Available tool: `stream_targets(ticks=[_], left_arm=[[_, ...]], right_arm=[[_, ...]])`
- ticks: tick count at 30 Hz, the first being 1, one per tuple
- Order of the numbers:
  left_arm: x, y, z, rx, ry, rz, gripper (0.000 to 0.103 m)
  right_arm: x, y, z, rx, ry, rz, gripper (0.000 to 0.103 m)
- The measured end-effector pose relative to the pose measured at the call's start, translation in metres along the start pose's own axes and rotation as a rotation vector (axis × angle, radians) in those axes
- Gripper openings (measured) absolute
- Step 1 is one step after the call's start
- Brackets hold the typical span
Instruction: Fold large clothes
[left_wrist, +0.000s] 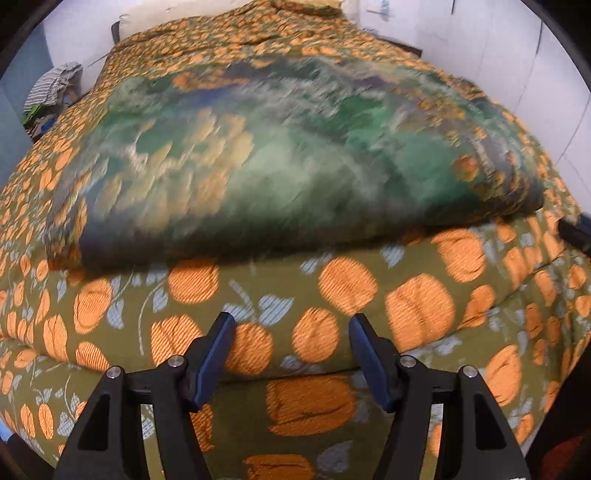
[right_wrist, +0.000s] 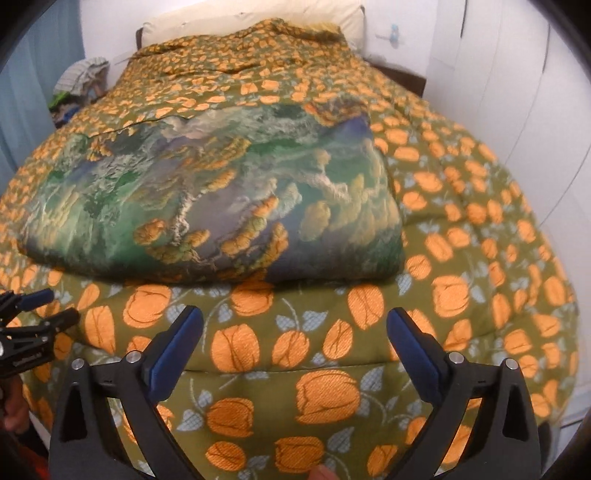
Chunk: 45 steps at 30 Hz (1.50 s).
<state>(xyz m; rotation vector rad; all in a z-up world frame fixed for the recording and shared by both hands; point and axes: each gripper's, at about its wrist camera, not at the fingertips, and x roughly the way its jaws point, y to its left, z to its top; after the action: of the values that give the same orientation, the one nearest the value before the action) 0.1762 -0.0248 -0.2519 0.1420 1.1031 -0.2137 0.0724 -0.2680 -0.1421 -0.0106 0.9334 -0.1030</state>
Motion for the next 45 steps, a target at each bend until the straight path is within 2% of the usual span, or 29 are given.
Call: stream_targets(ticks=[5,9,12,16,24,32,35,45], left_arm=[[0.013,-0.001,-0.01,0.009,0.021,0.036,0.069],[0.018,-0.005,-0.015,0.017,0.008,0.097,0.083],[0.02,-0.001,-0.02,-0.012,-0.001,0.08,0.084],[0.023,0.009,-0.026,-0.035,-0.016,0.093,0.098],[0.033,0.035,-0.031,-0.08,-0.01,0.032,0.102],[0.04,0.029,-0.021,-0.076,0.011,0.082,0.103],[0.021,0.02,-0.018,-0.087,-0.002,0.09,0.103],[-0.054,0.006,-0.003,-0.087,-0.14,0.061,0.103]], right_arm=[[-0.011,0.011,0.002,-0.045,-0.025,-0.091,0.101],[-0.017,0.013,0.003,-0.059,-0.031,-0.135,0.101],[-0.021,0.014,0.003,-0.073,-0.035,-0.155,0.102],[-0.024,0.015,0.002,-0.084,-0.036,-0.172,0.102],[-0.026,0.017,0.001,-0.104,-0.03,-0.224,0.102],[-0.027,0.02,0.003,-0.115,-0.03,-0.227,0.102],[-0.027,0.019,0.002,-0.104,-0.028,-0.208,0.102],[-0.025,0.018,0.0,-0.087,-0.015,-0.19,0.102]])
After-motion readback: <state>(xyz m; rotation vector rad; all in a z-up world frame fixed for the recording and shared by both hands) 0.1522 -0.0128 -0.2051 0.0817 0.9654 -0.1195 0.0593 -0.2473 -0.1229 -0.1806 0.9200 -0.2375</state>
